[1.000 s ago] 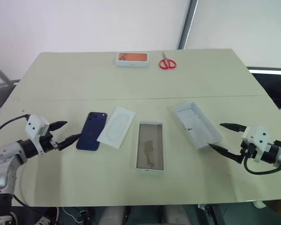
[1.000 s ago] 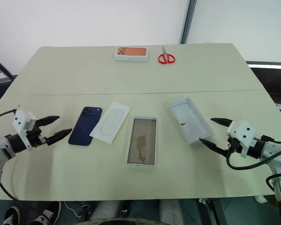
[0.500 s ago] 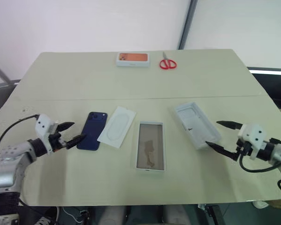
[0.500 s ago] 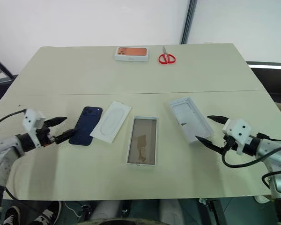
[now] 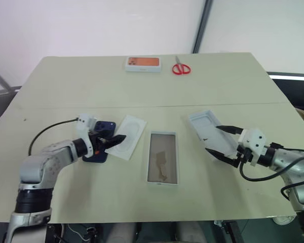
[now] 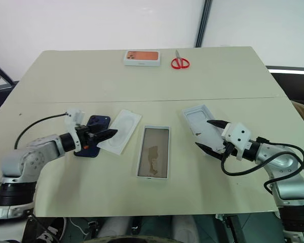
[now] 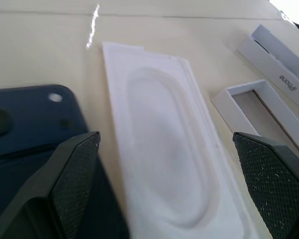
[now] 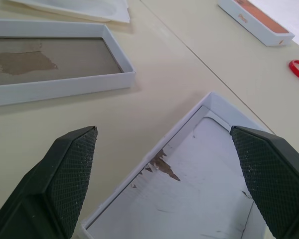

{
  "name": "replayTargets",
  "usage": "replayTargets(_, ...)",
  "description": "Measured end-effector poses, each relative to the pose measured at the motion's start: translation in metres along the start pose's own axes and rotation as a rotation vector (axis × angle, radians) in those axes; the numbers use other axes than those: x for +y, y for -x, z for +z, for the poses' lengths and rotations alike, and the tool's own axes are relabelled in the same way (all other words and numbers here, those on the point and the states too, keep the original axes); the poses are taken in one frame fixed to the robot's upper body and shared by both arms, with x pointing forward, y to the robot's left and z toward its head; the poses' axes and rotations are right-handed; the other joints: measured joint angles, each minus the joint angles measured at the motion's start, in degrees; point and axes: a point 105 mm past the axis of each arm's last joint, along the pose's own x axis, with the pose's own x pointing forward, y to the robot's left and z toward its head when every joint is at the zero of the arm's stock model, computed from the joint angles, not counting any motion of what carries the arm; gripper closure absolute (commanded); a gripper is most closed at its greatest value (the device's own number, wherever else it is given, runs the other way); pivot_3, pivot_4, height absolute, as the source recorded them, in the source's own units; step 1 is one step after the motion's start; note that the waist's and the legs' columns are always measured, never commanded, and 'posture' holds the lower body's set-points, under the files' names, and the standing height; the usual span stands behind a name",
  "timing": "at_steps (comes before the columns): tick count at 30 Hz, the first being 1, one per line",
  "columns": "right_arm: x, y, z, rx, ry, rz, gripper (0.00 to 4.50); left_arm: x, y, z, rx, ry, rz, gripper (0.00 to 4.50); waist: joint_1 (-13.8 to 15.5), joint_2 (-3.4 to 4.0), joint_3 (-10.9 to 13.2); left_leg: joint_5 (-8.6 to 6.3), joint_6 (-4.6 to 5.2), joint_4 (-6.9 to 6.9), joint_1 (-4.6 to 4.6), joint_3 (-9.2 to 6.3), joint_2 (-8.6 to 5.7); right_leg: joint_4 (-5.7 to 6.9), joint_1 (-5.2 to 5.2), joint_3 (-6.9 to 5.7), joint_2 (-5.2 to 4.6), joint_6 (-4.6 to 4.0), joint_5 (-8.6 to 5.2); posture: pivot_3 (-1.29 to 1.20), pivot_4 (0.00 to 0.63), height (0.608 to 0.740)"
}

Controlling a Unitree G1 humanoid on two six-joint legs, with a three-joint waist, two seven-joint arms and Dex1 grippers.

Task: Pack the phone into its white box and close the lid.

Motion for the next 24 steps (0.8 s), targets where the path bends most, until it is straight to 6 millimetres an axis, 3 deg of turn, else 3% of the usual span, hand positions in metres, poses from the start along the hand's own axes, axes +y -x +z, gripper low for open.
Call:
replayTargets(12, -0.001, -0.001, 0.001, -0.006, 0.002, -0.026, 0.02, -0.005, -0.014, 0.0, 0.098, 0.056, 0.02, 0.0, 0.1, 0.01, 0.0, 0.01, -0.01, -0.01, 0.13, 0.01, -0.01, 0.01, 0.12, 0.01, 0.0, 0.0, 0.0, 0.0, 0.15, 0.74)
replayTargets(24, 0.0, -0.002, 0.002, -0.01, 0.004, -0.03, 0.02, 0.001, -0.008, 0.006, 0.083, 0.086, 0.044, 0.0, 0.0, 0.0, 0.0, 0.01, -0.01, -0.02, 0.14, 0.02, 0.0, 0.01, 0.1, 0.03, 0.0, 0.0, 0.0, 0.0, 0.15, 0.74)
